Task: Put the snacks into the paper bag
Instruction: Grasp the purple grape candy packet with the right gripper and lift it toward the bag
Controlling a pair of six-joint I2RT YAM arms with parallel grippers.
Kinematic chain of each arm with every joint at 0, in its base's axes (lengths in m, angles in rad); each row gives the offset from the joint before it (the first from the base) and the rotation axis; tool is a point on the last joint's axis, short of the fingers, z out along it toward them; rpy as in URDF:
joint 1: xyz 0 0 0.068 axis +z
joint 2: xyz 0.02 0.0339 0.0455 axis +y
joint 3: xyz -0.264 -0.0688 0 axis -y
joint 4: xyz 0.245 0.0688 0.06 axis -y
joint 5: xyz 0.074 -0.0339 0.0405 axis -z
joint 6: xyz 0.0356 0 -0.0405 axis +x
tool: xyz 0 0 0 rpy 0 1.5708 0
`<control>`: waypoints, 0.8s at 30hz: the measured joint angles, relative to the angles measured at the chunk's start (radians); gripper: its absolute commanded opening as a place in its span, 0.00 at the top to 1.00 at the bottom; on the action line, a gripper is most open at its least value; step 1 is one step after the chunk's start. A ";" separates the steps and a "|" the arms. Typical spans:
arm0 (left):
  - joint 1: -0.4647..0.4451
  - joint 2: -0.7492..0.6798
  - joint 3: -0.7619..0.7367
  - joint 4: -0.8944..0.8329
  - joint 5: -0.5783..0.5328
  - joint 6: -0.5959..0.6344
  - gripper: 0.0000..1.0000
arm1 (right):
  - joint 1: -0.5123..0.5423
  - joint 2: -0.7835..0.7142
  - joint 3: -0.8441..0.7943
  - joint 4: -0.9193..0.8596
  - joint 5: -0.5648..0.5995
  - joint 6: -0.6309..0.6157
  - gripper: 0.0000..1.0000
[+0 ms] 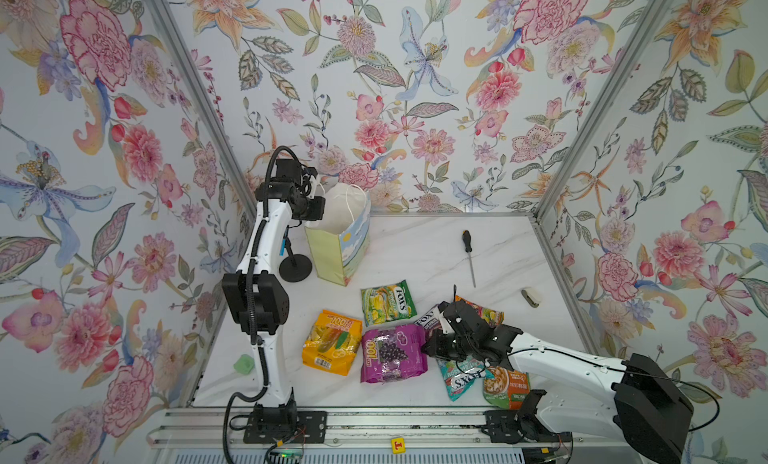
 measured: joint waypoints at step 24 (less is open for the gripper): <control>0.000 -0.077 -0.113 0.034 0.050 -0.011 0.98 | -0.066 0.082 0.702 -0.222 0.088 -0.281 1.00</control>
